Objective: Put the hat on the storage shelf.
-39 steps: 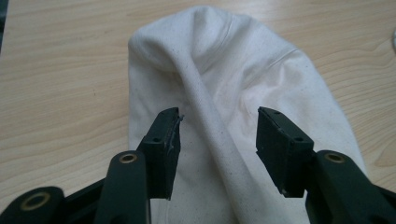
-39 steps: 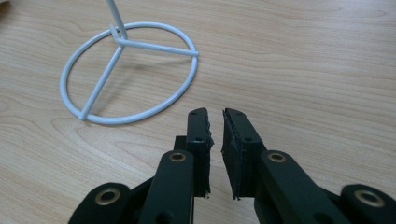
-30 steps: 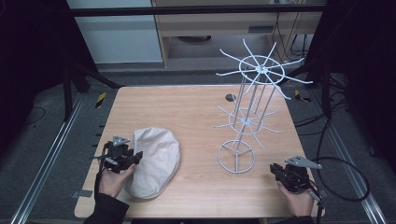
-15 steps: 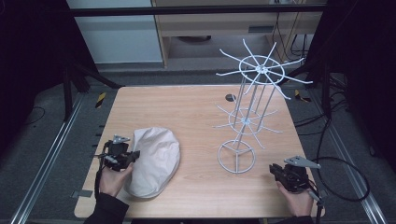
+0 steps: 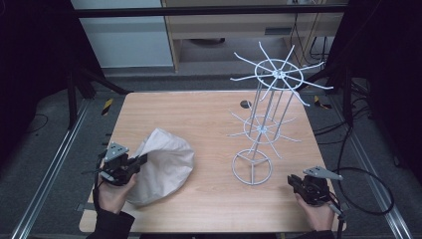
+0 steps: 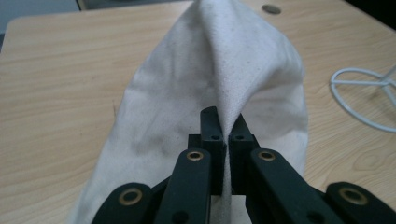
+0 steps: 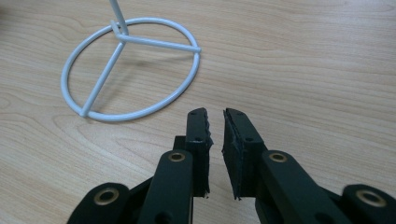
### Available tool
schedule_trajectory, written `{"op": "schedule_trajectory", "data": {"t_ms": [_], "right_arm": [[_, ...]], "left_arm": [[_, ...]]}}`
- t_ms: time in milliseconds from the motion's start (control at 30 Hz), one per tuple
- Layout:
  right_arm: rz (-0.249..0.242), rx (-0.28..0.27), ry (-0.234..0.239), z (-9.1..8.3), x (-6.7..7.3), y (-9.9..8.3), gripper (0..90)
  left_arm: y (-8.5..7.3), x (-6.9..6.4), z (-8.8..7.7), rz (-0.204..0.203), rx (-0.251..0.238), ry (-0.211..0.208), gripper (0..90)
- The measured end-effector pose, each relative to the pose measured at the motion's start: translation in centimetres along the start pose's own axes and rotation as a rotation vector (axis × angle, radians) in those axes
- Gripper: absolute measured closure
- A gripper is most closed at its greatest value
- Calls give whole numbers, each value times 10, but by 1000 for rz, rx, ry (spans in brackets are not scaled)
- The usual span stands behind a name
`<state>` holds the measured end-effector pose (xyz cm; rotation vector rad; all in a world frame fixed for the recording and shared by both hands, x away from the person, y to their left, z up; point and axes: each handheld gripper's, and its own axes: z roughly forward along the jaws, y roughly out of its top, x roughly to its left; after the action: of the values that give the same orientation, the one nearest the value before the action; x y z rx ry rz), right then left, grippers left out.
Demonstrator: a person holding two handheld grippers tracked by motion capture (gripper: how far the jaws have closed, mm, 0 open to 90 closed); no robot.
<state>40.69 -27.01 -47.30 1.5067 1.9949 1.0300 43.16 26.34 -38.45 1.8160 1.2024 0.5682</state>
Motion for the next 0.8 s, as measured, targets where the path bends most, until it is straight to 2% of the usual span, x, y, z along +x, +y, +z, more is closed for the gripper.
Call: {"op": "schedule_trajectory", "data": {"t_ms": [33, 100, 167, 233, 300, 367, 400, 433, 467, 567, 633, 800], "right_arm": [[1, -1, -1, 0, 0, 0, 800], [1, -1, 0, 0, 0, 0, 800], [8, -1, 1, 0, 1, 0, 800], [7, -1, 1, 0, 1, 0, 801], [8, -2, 0, 0, 1, 0, 800], [-1, -4, -1, 0, 0, 0, 800], [2, -4, -1, 0, 1, 0, 800], [2, -4, -1, 0, 1, 0, 800], [-1, -7, -1, 0, 1, 0, 800], [5, -11, -1, -1, 1, 0, 800], [-10, -19, -1, -1, 0, 0, 800], [-6, -27, 0, -2, 1, 1, 803]], "left_arm": [[2, -2, -6, 3, -27, -16, 890], [4, -3, -8, 5, -40, -23, 890], [7, -6, -15, 9, -77, -43, 890], [8, -7, -18, 9, -90, -46, 890], [11, -10, -24, 15, -135, -60, 890], [12, -12, -27, 20, -151, -63, 890], [14, -14, -31, 29, -181, -68, 890], [14, -14, -31, 29, -181, -68, 890], [16, -17, -35, 36, -210, -77, 890], [19, -22, -40, 44, -256, -86, 890], [21, -24, -44, 50, -284, -91, 890], [26, -28, -50, 56, -329, -103, 890]]}}
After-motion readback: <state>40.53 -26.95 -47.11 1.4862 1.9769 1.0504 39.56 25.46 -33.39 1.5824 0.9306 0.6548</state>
